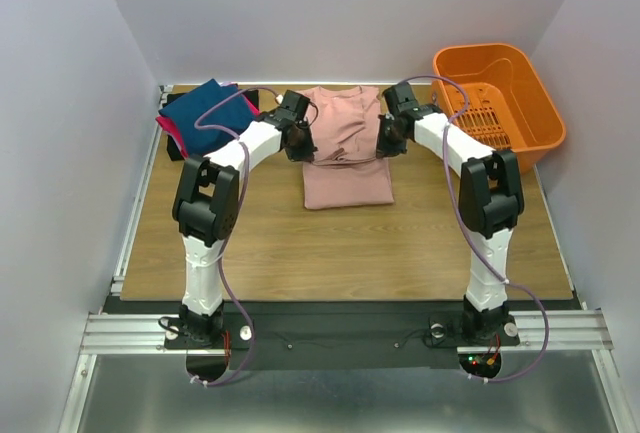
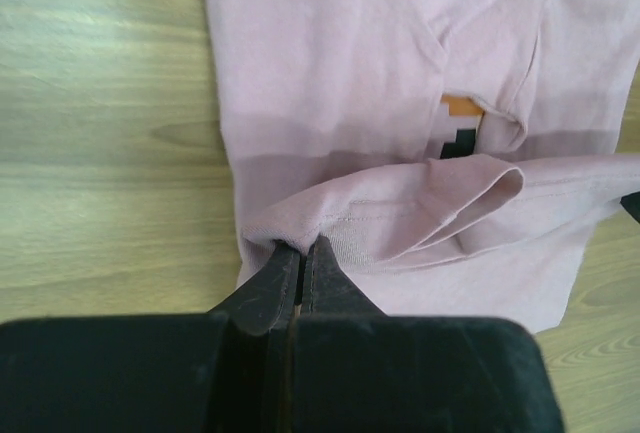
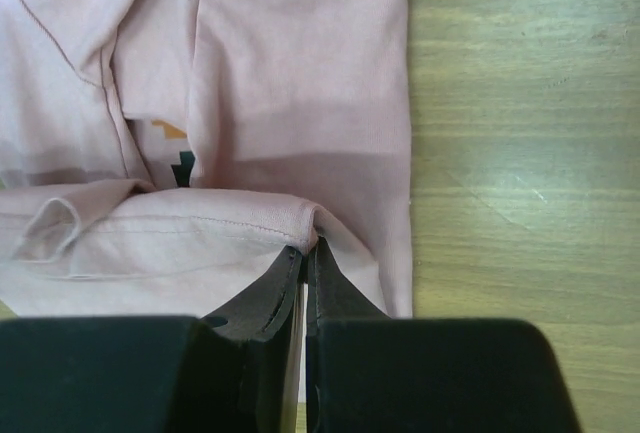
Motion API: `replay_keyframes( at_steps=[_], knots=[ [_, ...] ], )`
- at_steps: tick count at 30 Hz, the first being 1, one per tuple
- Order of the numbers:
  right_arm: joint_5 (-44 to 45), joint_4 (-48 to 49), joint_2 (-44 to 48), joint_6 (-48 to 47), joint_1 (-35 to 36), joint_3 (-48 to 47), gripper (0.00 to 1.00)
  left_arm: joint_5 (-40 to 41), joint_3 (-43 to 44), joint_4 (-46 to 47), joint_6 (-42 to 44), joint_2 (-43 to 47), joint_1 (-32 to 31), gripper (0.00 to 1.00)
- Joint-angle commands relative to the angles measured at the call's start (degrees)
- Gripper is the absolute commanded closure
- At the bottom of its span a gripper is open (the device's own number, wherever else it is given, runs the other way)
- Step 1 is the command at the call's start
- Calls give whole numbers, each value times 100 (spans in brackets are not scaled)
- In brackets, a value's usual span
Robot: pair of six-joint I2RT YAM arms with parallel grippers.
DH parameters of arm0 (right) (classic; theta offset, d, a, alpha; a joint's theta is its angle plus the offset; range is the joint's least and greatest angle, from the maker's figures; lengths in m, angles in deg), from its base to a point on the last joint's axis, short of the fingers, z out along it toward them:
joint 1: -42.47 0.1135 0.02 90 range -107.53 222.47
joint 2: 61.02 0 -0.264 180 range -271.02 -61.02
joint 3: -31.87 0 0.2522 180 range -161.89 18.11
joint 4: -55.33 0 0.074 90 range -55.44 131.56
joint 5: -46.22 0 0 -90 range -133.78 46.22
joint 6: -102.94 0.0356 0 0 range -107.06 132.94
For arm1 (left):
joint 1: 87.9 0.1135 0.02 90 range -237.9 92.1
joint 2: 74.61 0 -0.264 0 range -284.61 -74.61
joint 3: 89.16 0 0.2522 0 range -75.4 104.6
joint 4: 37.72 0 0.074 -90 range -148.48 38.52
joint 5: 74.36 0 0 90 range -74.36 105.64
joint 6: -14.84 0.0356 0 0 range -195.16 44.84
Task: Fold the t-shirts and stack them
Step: Fold the tshirt
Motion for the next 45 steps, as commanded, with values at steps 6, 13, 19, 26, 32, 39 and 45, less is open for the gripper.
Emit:
replay_keyframes(
  at_steps=[6,13,19,26,32,39,45],
  knots=[
    [-71,52,-356,-137,-202,-604,100,-291,501,17,280,-241,233,100],
    [-45,-36,-479,-146,-237,-947,100,-493,1037,-36,491,-619,286,100],
    [-62,-71,-637,-164,-263,-1140,100,-537,1300,17,527,-751,348,86],
    [-185,-124,-612,-286,-307,-1702,25,-64,2081,-176,325,-628,559,11],
    [-632,-115,-365,-489,-290,-1773,20,219,1356,228,500,110,445,6],
    [-1143,-124,-295,-410,-246,-1229,20,-27,-341,702,518,611,146,6],
    [-968,-115,389,-427,-246,9,20,34,-1396,957,404,997,-135,6]
  ],
)
